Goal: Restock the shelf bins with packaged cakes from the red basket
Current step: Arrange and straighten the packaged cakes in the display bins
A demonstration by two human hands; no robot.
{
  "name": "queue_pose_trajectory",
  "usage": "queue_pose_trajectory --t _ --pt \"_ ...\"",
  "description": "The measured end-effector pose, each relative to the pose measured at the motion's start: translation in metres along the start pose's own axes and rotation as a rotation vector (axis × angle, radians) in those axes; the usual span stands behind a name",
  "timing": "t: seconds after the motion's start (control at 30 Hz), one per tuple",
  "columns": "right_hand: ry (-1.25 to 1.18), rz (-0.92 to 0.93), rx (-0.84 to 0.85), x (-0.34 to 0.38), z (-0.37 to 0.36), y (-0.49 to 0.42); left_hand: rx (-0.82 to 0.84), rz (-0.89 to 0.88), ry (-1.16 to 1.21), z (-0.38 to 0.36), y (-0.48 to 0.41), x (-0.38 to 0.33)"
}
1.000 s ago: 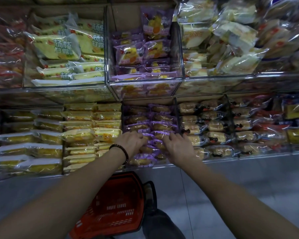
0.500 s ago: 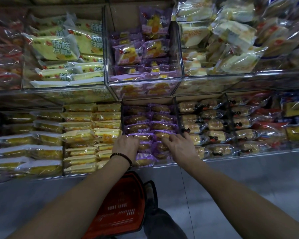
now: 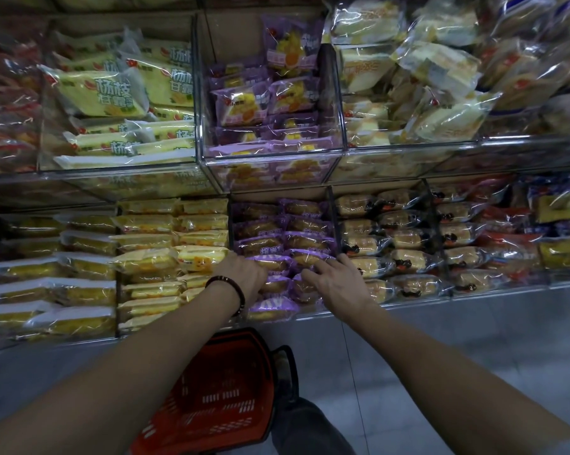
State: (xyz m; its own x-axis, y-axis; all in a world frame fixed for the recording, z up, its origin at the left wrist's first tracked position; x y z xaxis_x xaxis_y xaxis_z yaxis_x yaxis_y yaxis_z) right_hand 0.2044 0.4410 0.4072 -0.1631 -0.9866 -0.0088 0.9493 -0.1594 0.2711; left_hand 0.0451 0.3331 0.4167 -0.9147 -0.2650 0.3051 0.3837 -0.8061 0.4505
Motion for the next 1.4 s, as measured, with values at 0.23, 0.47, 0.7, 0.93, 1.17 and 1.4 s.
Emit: queue_pose_trajectory --t 0.23,0.47,0.7,0.93,1.17,1.4 --pt "0.005 -0.017 -0.071 0.0 0.001 0.001 -0.104 0.065 0.083 0.0 0.013 -0.004" --pt "-0.019 -0.042 -0.095 -0.003 0.003 -0.005 -0.174 0.184 0.183 -0.014 0.014 -0.002" --pt "0.012 -0.179 -0.037 0.0 -0.006 -0.003 -0.032 0.215 0.187 -0.008 0.005 -0.005" --pt "-0.216 -0.389 -0.202 0.007 -0.008 0.008 -0.326 0.134 0.606 -0.007 0.037 0.024" --pt "-0.873 -0.583 -0.569 0.075 -0.014 0.04 -0.218 0.016 0.498 -0.04 0.06 0.011" --pt "-0.878 -0.609 -0.385 0.087 -0.027 0.024 -0.201 0.021 0.308 -0.04 0.049 -0.001"
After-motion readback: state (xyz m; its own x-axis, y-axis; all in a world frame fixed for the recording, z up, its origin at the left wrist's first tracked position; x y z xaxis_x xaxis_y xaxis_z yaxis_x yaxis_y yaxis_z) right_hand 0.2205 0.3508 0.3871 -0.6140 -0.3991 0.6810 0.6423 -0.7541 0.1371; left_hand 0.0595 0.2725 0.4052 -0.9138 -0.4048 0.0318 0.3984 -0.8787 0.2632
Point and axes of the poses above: each hand's wrist, its own y-axis away from the middle knuckle, its own z-axis out of the back of the hand, x = y × z, the point moved 5 cm from there along -y, towards the middle knuckle, and after that the axes turned 9 degrees about z, right-handed, at the moved point
